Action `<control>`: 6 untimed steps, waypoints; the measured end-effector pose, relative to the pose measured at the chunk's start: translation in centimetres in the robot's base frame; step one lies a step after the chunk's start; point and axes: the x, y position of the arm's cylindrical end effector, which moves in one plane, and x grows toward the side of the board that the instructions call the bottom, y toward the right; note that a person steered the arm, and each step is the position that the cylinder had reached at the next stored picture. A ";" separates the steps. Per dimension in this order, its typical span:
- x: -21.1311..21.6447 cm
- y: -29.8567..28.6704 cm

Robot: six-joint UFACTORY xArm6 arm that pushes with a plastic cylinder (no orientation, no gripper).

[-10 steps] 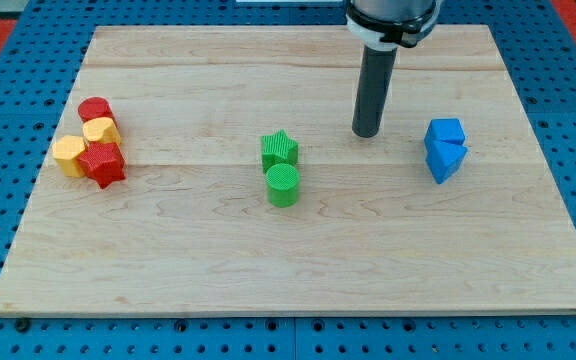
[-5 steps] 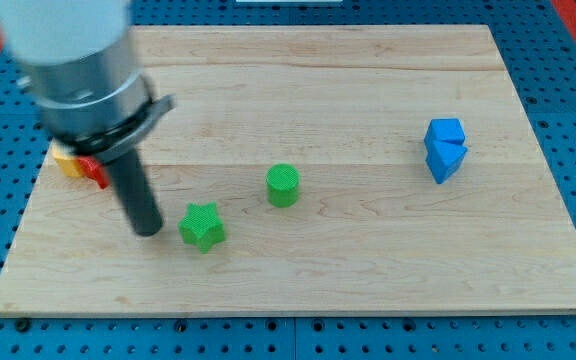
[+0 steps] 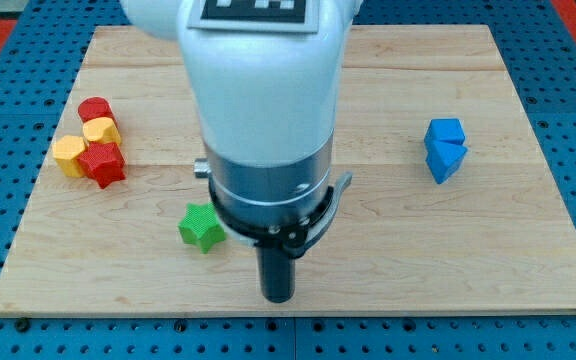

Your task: Move the green star towards the bottom left of the board

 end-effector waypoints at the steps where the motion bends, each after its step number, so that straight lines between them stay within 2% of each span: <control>1: -0.9 7.3; 2: -4.5 3.3; 3: -5.8 -5.9; 4: -6.8 -11.9; 5: -7.4 -9.1; 6: -8.8 -12.7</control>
